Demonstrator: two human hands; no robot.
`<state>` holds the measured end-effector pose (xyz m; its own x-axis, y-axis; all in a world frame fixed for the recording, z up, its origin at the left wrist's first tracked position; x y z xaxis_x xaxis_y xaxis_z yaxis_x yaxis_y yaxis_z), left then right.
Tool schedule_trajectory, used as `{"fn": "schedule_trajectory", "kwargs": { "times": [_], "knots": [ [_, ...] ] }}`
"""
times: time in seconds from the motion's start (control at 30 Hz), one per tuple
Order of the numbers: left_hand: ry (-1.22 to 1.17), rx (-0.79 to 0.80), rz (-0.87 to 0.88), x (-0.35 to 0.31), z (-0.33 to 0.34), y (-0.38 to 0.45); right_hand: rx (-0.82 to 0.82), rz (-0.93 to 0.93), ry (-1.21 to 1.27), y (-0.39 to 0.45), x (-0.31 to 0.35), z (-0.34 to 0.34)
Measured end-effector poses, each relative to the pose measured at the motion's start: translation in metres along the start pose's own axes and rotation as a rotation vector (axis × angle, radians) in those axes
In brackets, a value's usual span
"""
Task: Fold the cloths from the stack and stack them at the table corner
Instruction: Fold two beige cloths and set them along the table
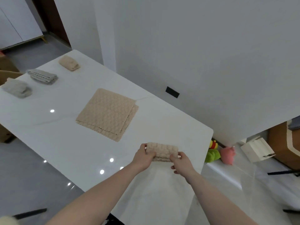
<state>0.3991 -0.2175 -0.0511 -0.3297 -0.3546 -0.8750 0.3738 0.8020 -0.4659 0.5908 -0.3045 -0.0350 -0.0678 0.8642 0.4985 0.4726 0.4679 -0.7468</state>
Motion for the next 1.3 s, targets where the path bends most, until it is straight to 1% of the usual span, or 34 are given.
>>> {"fn": "schedule_trajectory", "kwargs": {
  "times": [0.13, 0.3, 0.57, 0.67, 0.73, 0.8, 0.87, 0.93, 1.0, 1.03, 1.1, 1.2, 1.23, 1.3],
  "knots": [
    [0.027, -0.063, 0.004, -0.01, 0.046, 0.023, -0.005, -0.01, -0.061, 0.037, -0.007, -0.045],
    [0.096, -0.075, -0.021, -0.02, 0.112, 0.06, -0.031, -0.03, -0.115, 0.101, -0.012, -0.102],
    [0.236, 0.014, 0.017, -0.038, 0.188, 0.12, -0.031, -0.037, -0.162, 0.206, -0.019, -0.155],
    [0.267, 0.055, -0.058, -0.03, 0.199, 0.139, -0.038, -0.058, -0.191, 0.23, -0.015, -0.165],
    [0.362, 0.081, -0.095, -0.021, 0.203, 0.147, -0.066, -0.101, -0.253, 0.224, -0.005, -0.17],
    [0.6, 0.061, -0.088, -0.022, 0.2, 0.15, -0.115, -0.177, -0.34, 0.215, 0.004, -0.176],
    [0.832, -0.001, -0.004, -0.034, 0.197, 0.15, -0.157, -0.284, -0.467, 0.207, 0.008, -0.177],
    [0.941, -0.016, 0.147, -0.052, 0.205, 0.143, -0.173, -0.387, -0.576, 0.199, 0.008, -0.173],
    [0.998, 0.016, 0.281, -0.06, 0.218, 0.139, -0.18, -0.465, -0.634, 0.193, 0.011, -0.168],
    [1.007, 0.022, 0.321, -0.062, 0.222, 0.139, -0.182, -0.491, -0.645, 0.19, 0.013, -0.166],
    [0.939, -0.018, 0.312, -0.062, 0.219, 0.146, -0.165, -0.509, -0.624, 0.19, 0.016, -0.163],
    [0.618, -0.194, 0.142, -0.06, 0.191, 0.165, -0.132, -0.492, -0.577, 0.198, 0.02, -0.157],
    [0.54, -0.21, 0.076, -0.055, 0.184, 0.173, -0.135, -0.474, -0.55, 0.202, 0.021, -0.156],
    [0.428, -0.168, -0.057, -0.043, 0.181, 0.187, -0.152, -0.398, -0.443, 0.216, 0.021, -0.161]
  ]
}}
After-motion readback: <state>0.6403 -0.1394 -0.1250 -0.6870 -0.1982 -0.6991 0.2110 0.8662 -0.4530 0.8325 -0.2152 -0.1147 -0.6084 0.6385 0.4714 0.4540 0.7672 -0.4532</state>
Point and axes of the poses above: each hand's wrist, its own y-axis towards the middle knuckle, its own z-axis out of the palm, x = y × z, the point moved 10 cm from there along y, towards the middle knuckle, and after that the axes turned 8 degrees about z, right-handed, at the moved point
